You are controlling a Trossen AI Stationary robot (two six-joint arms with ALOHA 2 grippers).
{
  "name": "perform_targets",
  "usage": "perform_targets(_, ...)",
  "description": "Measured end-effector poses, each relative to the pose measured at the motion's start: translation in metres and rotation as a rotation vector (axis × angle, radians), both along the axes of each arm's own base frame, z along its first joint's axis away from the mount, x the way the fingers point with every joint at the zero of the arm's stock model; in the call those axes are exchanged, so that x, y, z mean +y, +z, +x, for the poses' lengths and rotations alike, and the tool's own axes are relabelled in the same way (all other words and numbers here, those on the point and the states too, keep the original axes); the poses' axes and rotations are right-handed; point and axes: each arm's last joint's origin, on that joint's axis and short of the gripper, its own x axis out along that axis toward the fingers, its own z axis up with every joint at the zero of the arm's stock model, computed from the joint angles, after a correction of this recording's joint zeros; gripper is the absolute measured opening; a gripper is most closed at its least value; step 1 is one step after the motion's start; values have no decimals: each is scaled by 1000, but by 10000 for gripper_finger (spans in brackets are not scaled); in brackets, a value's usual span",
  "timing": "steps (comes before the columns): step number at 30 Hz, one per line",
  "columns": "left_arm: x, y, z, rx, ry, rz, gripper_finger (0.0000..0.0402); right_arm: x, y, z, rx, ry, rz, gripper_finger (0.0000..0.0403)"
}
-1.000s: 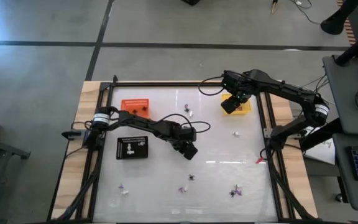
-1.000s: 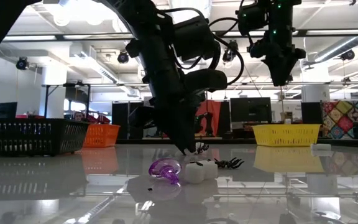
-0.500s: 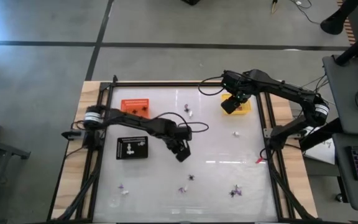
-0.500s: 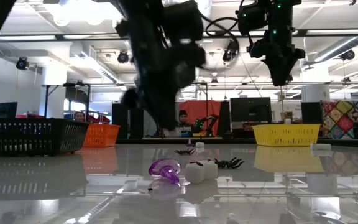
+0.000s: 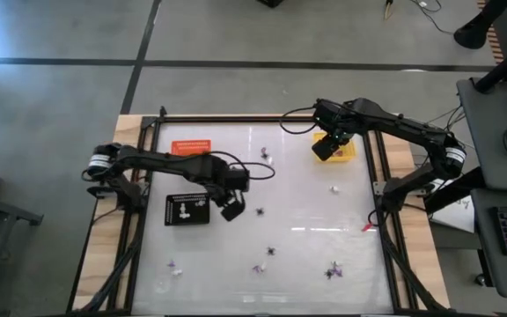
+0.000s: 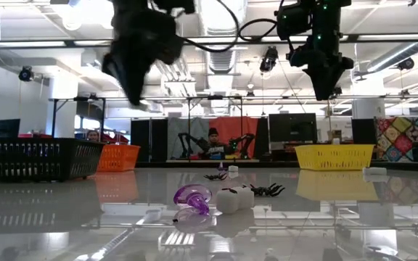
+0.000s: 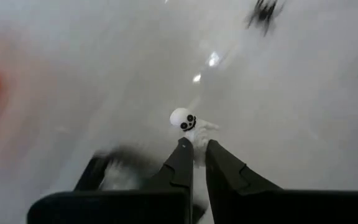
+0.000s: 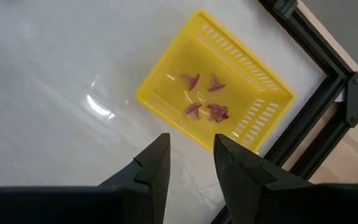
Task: Sort Halloween decoration
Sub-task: Put the white skeleton toy into the black bin
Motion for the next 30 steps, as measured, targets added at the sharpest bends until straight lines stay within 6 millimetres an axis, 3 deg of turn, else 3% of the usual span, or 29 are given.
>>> perform_targets(7, -12, 14, -30, 89, -46, 4, 1, 0, 0, 0, 9, 46, -3, 116)
perform_targets(15, -24, -15, -60, 206, -69, -104, 1, -2, 0, 3, -2, 114, -23, 116)
perform_targets(21, -31, -31, -68, 220, -95, -188, 5, -3, 1, 5, -6, 184, -41, 116)
perform_targets(30, -27, -46, -77, 275, -94, -126, 53, -6, 2, 11, -61, 228, -74, 116)
